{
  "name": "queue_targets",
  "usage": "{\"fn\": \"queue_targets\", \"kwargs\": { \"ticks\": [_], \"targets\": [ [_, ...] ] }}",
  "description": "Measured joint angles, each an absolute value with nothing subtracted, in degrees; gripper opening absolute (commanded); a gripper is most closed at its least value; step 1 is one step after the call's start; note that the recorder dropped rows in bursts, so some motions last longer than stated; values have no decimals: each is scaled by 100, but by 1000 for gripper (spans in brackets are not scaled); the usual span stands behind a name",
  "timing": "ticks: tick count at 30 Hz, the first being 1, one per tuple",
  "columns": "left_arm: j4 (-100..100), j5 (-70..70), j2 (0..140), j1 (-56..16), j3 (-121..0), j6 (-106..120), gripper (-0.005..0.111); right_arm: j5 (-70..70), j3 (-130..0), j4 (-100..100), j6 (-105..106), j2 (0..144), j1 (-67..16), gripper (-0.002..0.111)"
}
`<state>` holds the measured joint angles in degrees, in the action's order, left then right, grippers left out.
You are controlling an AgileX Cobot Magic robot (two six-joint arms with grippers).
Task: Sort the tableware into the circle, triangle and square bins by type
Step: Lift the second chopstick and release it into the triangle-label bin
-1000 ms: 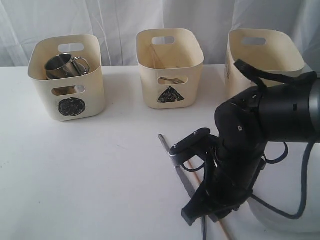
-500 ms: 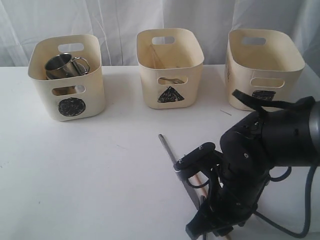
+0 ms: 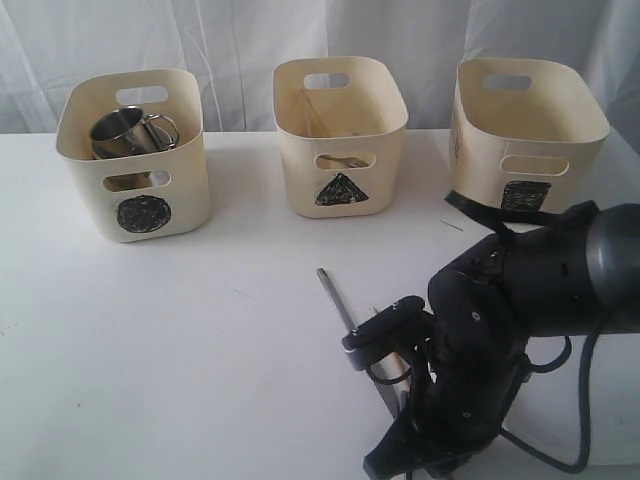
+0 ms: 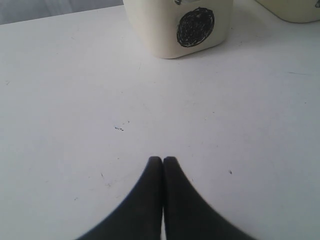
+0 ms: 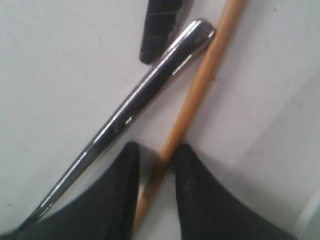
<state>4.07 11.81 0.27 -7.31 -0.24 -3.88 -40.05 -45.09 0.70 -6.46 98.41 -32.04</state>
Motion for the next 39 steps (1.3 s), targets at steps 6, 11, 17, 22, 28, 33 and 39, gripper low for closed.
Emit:
{"fn": "queue_targets", "kwargs": {
  "ticks": [6,11,17,22,28,33,39],
  "targets": [
    [407,1181,27,-731,-24,-388,0,-3901,-4498,0,-746,9783,-3204,0],
    [407,1181,27,-731,-24,-388,0,-3679,-4476,0,-834,9547,-3204,0],
    [407,1181,27,-731,-24,-388,0,-3287,-4476,0,-903,9021,-3204,0],
    [407,1181,27,-731,-24,-388,0,-2494,-4653,32,-903,8612,-3174,0],
    [407,1181,27,-731,-24,-388,0,-1491,-5431,412,-876,8709,-2708,0],
    [407,1181,27,-731,-24,-388,0,-487,-6172,504,-613,9176,-2272,0],
    [407,1181,27,-731,-24,-388,0,198,-7319,517,-275,10028,-1933,0]
  ]
}}
